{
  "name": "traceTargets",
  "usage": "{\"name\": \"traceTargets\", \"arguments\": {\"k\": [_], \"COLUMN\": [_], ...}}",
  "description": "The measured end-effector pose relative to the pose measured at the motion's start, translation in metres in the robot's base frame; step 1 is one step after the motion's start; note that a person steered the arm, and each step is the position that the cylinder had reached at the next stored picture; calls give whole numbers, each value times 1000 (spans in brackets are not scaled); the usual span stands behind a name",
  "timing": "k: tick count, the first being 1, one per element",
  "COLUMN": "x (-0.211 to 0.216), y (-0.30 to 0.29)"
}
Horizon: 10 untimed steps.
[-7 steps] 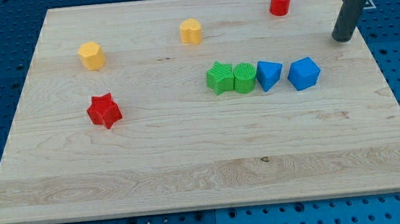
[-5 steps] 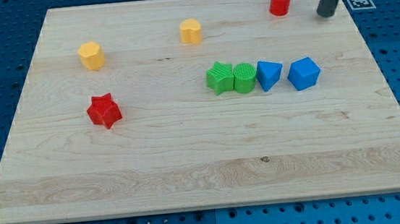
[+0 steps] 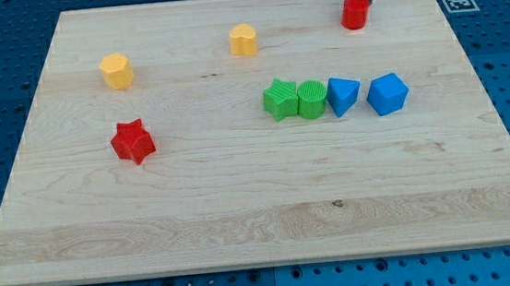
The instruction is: Push the red circle into the yellow heart
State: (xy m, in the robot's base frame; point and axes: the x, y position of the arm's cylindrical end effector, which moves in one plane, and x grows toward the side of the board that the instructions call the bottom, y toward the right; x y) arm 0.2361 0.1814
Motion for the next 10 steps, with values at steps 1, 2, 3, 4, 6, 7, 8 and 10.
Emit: {"name": "traceTargets", "arguments": {"k": [1, 2, 3, 4, 6, 7, 8, 10], "x": [0, 0, 0, 4, 11, 11, 11, 12], "y": [0, 6, 16, 16, 11, 9, 8, 0]}}
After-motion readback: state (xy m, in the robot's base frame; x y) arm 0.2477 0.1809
